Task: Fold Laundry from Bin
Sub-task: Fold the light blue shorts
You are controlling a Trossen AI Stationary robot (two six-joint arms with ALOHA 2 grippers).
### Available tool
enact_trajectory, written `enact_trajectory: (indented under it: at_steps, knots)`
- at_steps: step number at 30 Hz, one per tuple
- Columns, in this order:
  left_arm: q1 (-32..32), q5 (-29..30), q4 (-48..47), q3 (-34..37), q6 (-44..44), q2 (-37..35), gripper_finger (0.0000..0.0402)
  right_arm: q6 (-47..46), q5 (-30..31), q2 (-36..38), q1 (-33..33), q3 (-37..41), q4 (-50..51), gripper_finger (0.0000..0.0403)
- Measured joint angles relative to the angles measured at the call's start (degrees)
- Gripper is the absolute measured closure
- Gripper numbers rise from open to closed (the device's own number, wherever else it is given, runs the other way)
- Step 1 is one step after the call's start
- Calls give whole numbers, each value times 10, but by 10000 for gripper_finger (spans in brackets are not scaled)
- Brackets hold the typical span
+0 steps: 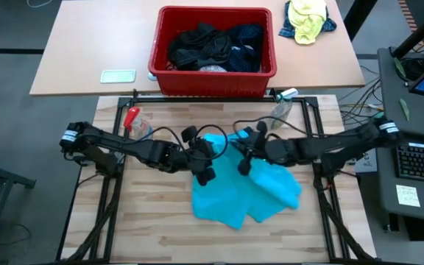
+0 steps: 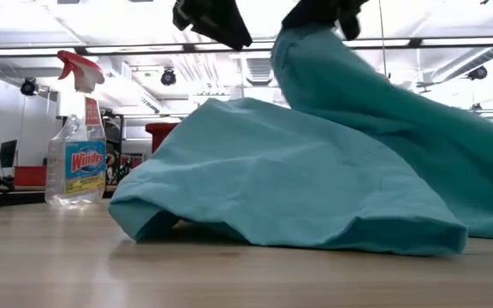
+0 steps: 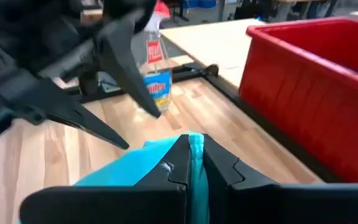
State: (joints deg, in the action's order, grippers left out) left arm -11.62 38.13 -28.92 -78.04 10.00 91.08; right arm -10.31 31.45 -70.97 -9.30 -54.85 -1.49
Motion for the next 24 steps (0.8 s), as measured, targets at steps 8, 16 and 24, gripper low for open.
enact_trajectory:
  at_steps: [8,16,24]
  knots:
    - [17,-12,46,28,-70,0,221,41,-50,-62,32,0,-55,390]
    - [60,-89,134,67,-97,1,221,50,-51,-73,37,0,-61,390]
    - [113,-218,216,100,-123,4,223,65,-81,-72,37,0,-62,390]
